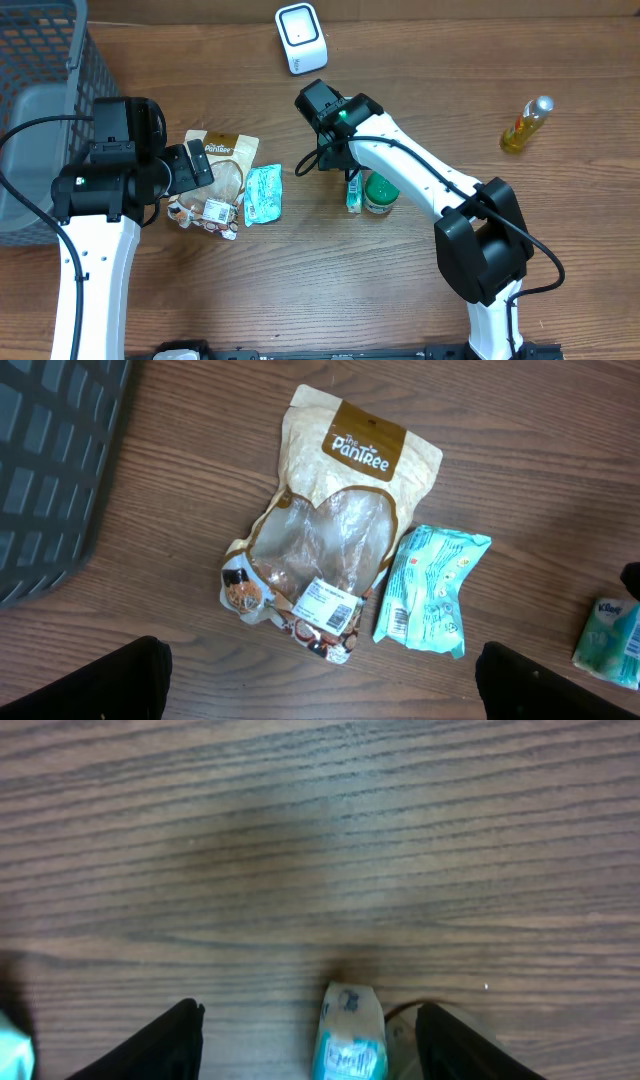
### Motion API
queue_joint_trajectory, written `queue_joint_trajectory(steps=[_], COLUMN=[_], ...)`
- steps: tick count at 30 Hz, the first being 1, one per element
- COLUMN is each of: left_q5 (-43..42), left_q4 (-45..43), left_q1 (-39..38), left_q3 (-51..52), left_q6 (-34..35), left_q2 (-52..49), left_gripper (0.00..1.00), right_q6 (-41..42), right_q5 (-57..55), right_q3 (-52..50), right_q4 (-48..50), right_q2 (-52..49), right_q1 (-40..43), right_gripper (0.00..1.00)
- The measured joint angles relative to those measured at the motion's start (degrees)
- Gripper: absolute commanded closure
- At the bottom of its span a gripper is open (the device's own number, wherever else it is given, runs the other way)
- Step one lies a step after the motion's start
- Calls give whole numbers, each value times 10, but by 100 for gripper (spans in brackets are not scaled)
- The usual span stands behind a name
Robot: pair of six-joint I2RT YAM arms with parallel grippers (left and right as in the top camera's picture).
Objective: Scan the item barcode
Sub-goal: 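Lower the right gripper onto the Kleenex pack and close on it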
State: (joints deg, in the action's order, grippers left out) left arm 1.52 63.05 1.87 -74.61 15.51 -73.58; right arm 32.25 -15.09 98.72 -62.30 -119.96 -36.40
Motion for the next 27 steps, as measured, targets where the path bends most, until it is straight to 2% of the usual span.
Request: queue_joint_trajectory(steps=[22, 27], left_q5=[0, 0], left_q4=[0, 0], left_q1=[0, 0], left_q3=[0, 0], left_q6=[0, 0], left_q2=[0, 0], left_gripper=[1, 0], right_q6=[3, 5], right_q5=[-14, -14], right_q3=[-82, -85], right_q4=[74, 72], right_q2=[0, 0], right_q1=[0, 0], right_gripper=[35, 43])
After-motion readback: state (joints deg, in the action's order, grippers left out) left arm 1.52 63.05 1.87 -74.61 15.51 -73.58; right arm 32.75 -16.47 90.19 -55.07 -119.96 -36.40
